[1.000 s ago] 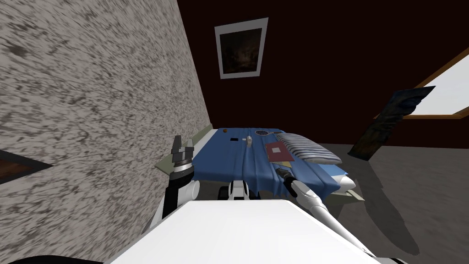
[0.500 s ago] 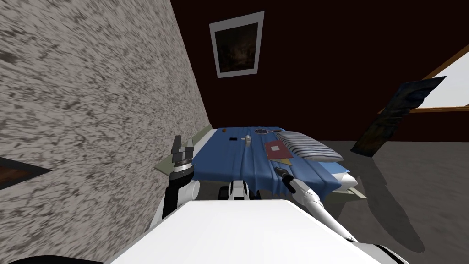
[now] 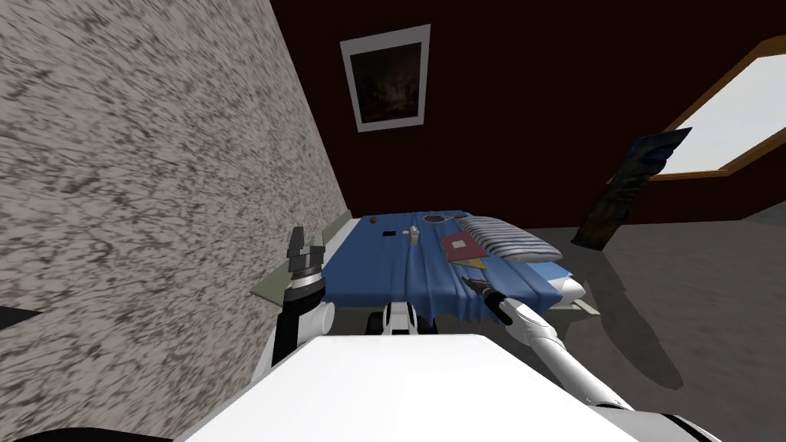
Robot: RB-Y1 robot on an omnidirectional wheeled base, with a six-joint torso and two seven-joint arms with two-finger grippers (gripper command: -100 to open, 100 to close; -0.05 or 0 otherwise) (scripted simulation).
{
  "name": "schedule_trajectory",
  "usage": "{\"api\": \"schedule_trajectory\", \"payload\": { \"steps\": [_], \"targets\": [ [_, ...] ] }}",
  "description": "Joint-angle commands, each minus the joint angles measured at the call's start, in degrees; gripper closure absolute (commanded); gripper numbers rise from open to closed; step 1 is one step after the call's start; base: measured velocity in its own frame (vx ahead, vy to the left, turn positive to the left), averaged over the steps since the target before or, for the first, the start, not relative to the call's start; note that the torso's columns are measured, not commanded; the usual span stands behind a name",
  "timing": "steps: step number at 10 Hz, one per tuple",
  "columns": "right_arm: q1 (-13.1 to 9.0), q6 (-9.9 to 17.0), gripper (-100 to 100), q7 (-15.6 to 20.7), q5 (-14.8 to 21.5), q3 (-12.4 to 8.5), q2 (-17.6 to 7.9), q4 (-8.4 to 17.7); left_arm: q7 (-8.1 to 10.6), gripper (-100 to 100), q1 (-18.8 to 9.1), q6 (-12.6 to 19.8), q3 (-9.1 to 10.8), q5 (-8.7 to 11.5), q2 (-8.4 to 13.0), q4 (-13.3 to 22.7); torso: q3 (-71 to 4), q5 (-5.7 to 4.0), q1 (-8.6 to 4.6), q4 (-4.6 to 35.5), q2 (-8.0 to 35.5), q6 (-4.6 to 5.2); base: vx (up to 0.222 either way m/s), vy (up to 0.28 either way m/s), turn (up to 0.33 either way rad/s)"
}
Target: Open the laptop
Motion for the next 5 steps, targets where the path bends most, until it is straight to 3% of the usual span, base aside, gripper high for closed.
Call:
{"api": "schedule_trajectory", "payload": {
  "steps": [1,2,3,5],
  "targets": [
    [0.71,-2.65,-100,-2.48,-1.02,1.0,-4.34,-0.44,0.0,0,0.0,0.0,0.0,0.0,0.0,0.0,0.06,-0.05,0.14,-0.01,-0.06,0.01,0.012,0.096,-0.114],
    [0.71,-2.65,-100,-2.48,-1.02,1.0,-4.34,-0.44,0.0,0,0.0,0.0,0.0,0.0,0.0,0.0,0.1,-0.02,0.53,0.01,-0.2,-0.01,0.003,0.082,0.009],
    [0.88,-3.71,-100,-3.22,-1.4,1.22,-5.89,-0.44,0.0,0,-0.01,0.0,0.0,0.0,0.0,0.0,0.04,0.03,0.55,0.0,-0.27,-0.04,0.005,0.032,-0.05],
    [0.88,-3.71,-100,-3.22,-1.4,1.22,-5.89,-0.44,0.0,0,0.0,0.0,0.0,0.0,0.01,0.0,0.12,-0.05,0.42,-0.01,-0.33,0.0,0.0,0.009,-0.014]
  ]
}}
